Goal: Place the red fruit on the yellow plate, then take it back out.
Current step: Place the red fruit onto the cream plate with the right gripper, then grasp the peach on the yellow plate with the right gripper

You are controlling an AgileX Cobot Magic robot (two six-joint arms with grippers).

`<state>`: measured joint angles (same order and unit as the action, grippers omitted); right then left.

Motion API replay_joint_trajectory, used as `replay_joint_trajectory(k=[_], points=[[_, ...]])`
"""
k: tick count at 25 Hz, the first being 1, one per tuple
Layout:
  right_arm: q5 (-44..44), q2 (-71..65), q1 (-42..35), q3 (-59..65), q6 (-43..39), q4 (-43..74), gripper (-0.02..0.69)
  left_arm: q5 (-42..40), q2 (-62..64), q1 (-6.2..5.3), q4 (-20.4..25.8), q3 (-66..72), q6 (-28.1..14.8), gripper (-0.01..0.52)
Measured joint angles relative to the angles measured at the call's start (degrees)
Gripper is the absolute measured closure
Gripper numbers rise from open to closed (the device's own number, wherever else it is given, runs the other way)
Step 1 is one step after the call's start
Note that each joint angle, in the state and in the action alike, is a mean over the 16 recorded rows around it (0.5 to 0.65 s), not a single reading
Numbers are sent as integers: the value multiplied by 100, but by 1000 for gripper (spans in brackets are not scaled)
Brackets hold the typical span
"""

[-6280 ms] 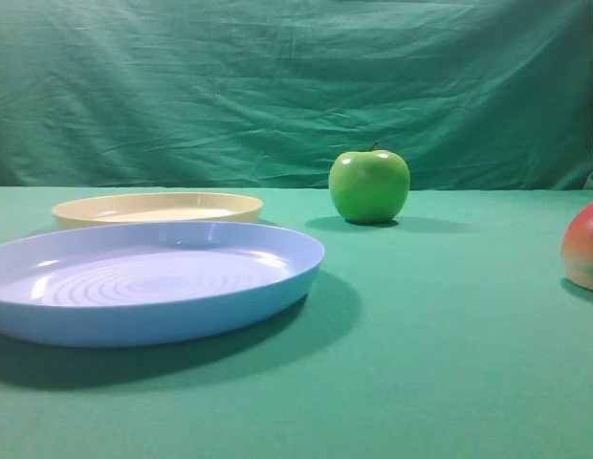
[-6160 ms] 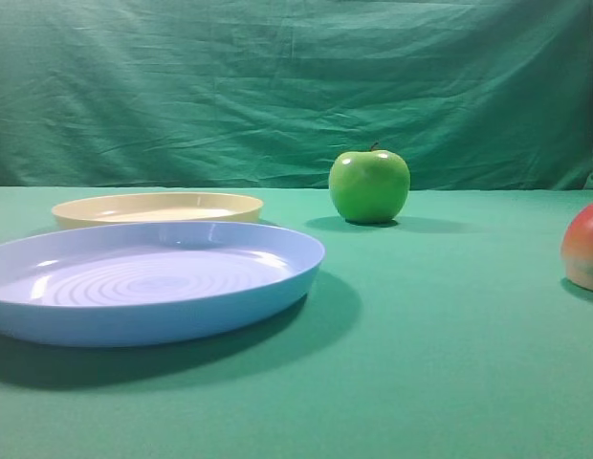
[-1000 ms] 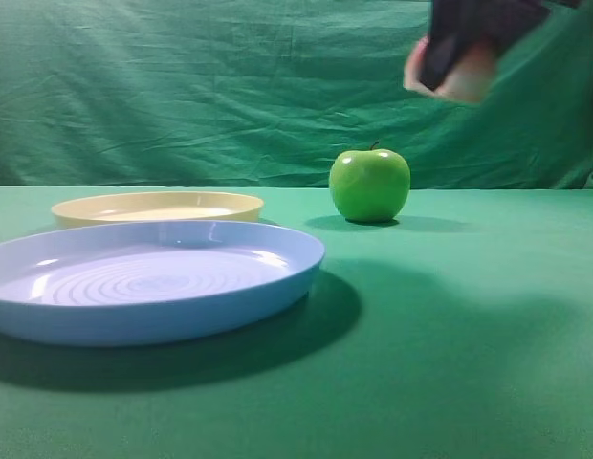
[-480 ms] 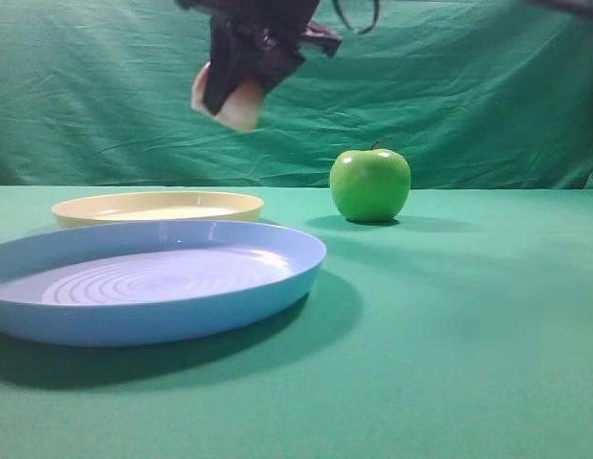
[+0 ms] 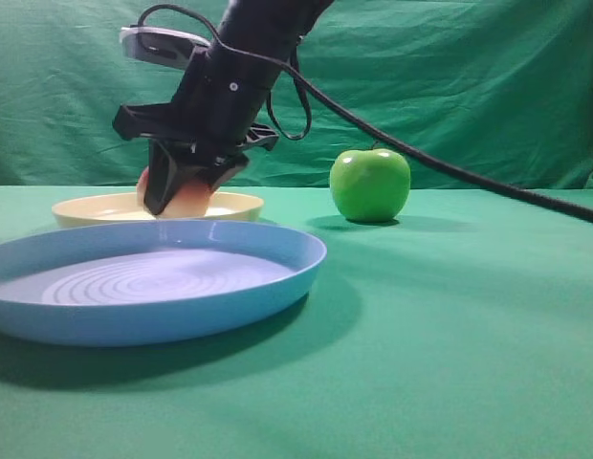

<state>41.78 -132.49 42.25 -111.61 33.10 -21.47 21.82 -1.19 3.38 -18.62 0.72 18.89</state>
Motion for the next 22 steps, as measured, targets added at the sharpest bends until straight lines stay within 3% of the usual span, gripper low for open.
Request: replay_joint_trajectory(k=[3,5,16,22], points=[[265,296,0,-1,-118,44,85,0,0,0,0,0,0,514],[510,551,0,-2,-251,98,126,0,0,0,0,0,0,514],[2204,2373,0,65,-1631,728,541,0,0,0,0,0,0,514],[2675,3415,0,539,-2250,1010,657,0,0,0,0,0,0,514]])
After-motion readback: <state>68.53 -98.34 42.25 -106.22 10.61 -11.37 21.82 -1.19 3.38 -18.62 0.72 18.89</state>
